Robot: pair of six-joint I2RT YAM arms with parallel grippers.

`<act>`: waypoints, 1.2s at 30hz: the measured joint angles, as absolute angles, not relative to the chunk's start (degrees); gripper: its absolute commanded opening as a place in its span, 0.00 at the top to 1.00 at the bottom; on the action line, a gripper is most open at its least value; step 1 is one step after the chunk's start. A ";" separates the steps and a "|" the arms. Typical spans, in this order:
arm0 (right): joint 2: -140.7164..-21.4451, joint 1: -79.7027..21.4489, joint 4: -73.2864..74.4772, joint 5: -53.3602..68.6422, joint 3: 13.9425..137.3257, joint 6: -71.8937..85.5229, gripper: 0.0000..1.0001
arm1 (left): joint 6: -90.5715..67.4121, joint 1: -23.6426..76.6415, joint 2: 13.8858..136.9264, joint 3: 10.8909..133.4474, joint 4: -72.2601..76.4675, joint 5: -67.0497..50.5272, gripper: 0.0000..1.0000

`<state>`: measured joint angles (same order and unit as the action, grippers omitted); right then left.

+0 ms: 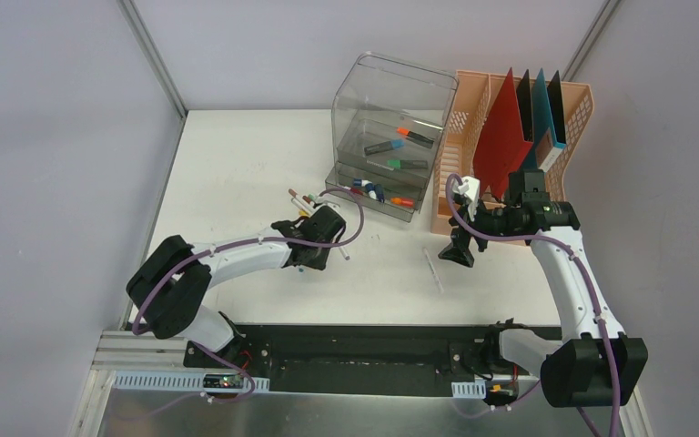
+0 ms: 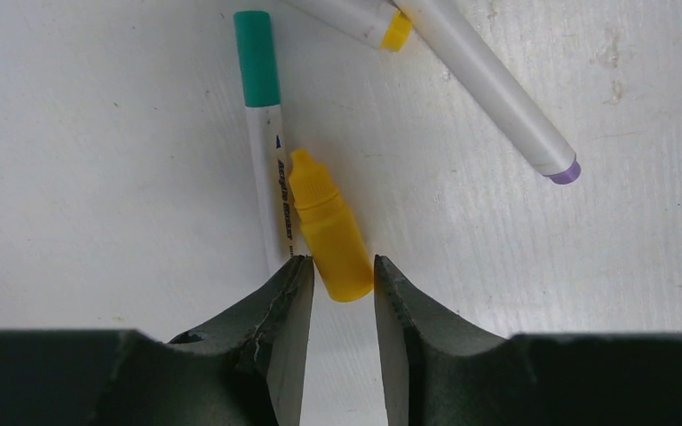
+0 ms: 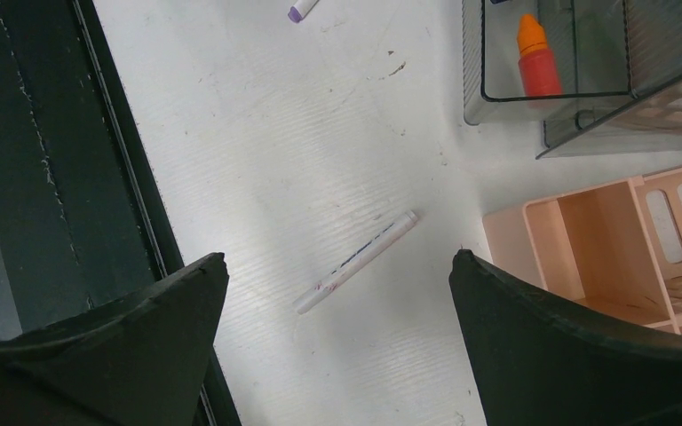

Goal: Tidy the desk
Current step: Pick up the stationery from the center of the board.

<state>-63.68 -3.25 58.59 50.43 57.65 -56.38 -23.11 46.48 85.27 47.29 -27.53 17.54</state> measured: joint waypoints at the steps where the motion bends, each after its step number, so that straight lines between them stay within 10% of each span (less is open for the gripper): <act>1: -63.68 -3.25 58.59 50.46 57.65 -56.47 0.01 | -23.14 46.61 85.27 47.29 -27.51 17.47 0.67; 17: -63.46 -3.25 58.59 50.46 57.65 -56.69 0.01 | -23.20 48.10 88.27 47.86 -26.81 15.94 0.64; 36: -63.05 -3.25 58.59 50.43 57.65 -56.73 0.01 | -23.33 48.82 79.68 41.65 -21.98 12.91 1.00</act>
<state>-63.05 -3.25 58.59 50.43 57.65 -56.73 -23.33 48.82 79.68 41.65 -21.98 12.91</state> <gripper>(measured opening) 0.991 0.243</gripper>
